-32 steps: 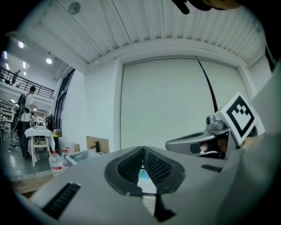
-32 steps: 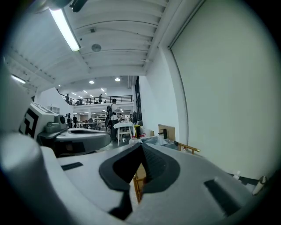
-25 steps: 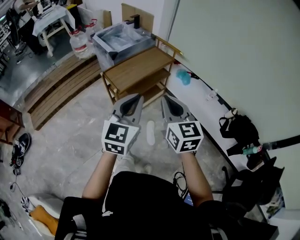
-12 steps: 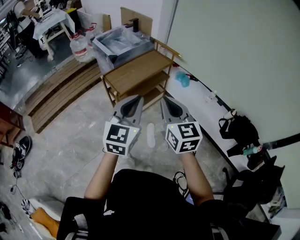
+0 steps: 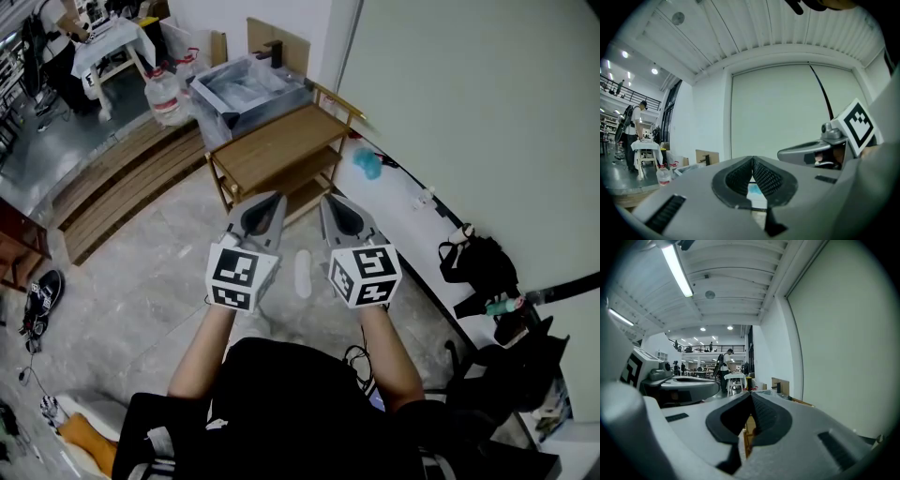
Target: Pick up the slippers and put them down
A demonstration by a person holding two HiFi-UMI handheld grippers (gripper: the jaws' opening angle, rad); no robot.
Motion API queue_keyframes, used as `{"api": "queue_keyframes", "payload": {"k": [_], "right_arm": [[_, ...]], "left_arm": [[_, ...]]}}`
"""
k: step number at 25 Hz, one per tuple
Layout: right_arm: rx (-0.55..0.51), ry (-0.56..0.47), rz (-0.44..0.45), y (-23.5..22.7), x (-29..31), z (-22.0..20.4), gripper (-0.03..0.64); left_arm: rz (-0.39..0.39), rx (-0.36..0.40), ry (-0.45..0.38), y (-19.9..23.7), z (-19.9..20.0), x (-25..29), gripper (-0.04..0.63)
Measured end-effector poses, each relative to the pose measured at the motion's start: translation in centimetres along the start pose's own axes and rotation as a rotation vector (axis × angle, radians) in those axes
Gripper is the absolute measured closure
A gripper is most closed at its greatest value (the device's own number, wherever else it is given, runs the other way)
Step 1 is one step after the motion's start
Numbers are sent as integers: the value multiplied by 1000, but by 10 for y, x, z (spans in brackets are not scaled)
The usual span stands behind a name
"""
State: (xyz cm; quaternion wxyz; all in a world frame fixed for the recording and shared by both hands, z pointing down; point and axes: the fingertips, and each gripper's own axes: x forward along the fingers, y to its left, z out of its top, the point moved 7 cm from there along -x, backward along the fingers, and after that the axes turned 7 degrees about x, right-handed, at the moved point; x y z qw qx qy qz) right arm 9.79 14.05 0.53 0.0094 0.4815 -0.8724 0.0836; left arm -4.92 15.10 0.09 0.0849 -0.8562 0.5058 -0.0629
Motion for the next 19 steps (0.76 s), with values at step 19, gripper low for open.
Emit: {"api": "queue_keyframes", "payload": {"k": [19], "right_arm": [[-3, 1, 9, 6, 7, -1, 618]], "left_arm": [[11, 3, 3, 7, -3, -7, 589]]}}
